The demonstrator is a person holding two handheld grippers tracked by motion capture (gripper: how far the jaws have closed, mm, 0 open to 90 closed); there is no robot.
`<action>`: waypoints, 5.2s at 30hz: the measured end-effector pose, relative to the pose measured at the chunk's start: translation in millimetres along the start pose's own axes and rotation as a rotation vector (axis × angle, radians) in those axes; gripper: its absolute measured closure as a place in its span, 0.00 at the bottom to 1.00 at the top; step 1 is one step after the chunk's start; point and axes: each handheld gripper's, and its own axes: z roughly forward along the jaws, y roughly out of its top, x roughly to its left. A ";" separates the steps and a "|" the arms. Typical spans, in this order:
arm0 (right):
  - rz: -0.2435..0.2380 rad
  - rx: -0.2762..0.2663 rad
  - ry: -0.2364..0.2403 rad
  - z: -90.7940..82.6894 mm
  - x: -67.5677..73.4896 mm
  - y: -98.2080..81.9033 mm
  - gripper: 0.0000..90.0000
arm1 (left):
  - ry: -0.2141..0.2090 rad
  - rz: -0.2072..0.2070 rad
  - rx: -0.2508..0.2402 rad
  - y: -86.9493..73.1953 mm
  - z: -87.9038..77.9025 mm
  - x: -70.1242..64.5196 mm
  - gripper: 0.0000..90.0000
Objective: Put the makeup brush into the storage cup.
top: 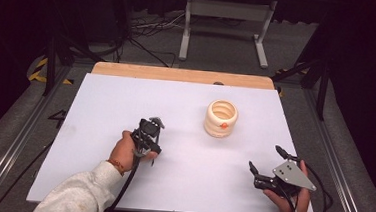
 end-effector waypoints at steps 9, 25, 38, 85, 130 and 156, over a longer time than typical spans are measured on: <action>-0.002 0.017 0.009 1.1 -0.4 -1.0 0.07 | 0.000 0.132 0.053 6.1 -1.2 -5.5 0.88; -0.007 0.031 0.020 3.0 0.8 -1.0 0.07 | -0.034 0.211 -0.003 5.7 -7.5 4.6 0.93; -0.038 0.003 0.027 1.4 3.8 0.5 0.08 | -0.118 0.207 -0.110 4.8 -31.1 12.4 0.93; -0.366 -0.140 0.015 21.7 58.9 56.7 0.10 | -0.255 0.366 -0.260 9.2 -75.6 -23.0 0.93; -0.751 -0.025 0.040 72.6 124.2 61.3 0.33 | -0.197 0.517 -0.098 50.4 -46.7 -73.9 0.93; -0.962 0.056 0.055 82.1 148.3 58.0 0.75 | -0.161 0.612 0.007 56.5 -43.0 -94.0 0.93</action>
